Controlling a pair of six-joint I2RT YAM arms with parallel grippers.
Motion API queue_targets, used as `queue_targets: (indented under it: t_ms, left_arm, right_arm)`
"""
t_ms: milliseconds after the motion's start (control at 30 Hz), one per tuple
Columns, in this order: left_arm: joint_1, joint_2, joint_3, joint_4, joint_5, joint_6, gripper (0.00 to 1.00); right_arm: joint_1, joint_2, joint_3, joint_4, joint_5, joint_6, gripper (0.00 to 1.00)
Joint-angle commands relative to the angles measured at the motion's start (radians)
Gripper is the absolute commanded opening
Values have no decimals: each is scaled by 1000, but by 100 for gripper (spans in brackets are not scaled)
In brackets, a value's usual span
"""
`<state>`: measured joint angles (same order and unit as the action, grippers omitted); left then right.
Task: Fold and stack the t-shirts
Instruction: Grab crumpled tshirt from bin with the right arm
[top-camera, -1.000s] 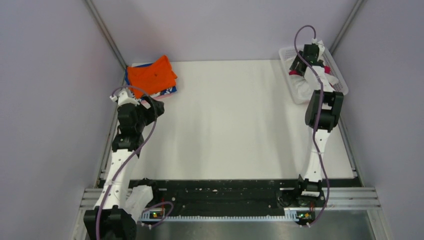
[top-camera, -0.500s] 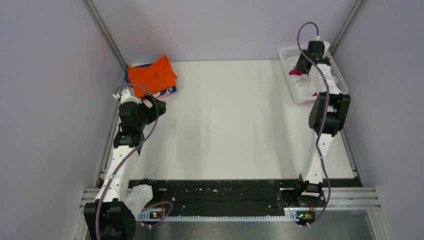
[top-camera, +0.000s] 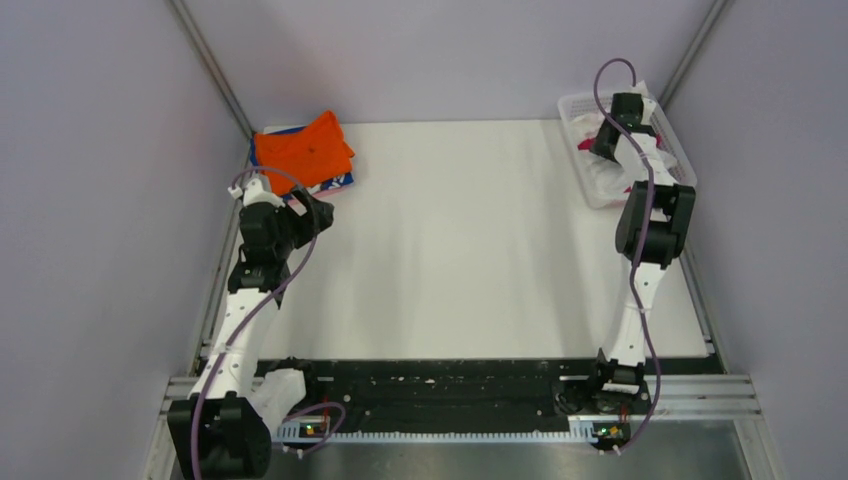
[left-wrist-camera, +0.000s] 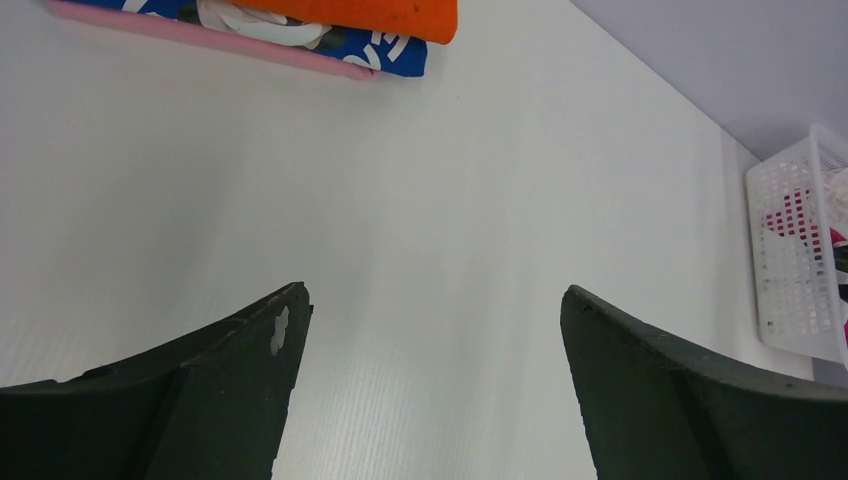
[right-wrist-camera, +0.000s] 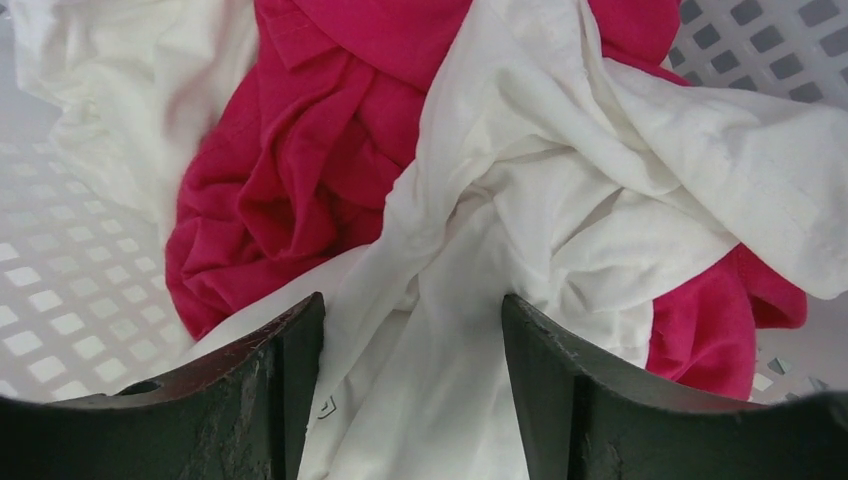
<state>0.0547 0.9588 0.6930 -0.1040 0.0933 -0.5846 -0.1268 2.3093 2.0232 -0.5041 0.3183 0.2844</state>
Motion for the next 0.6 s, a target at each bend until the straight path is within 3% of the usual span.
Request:
queue_targets:
  t_ms: [0, 67, 233, 267, 567]
  left_arm:
    - [2, -9, 22, 49, 3, 6, 99]
    - [2, -12, 20, 49, 4, 5, 99]
    - [1, -23, 19, 45, 2, 5, 99]
    - [2, -26, 19, 44, 2, 5, 99]
    - [1, -49, 13, 44, 8, 0, 99]
  right_arm:
    - [-22, 27, 24, -2, 43, 29, 62]
    - [-22, 28, 27, -2, 58, 30, 52]
    - [-23, -16, 24, 23, 64, 37, 4]
    - [-22, -31, 29, 28, 58, 40, 0]
    - [-22, -276, 4, 171, -1, 15, 0]
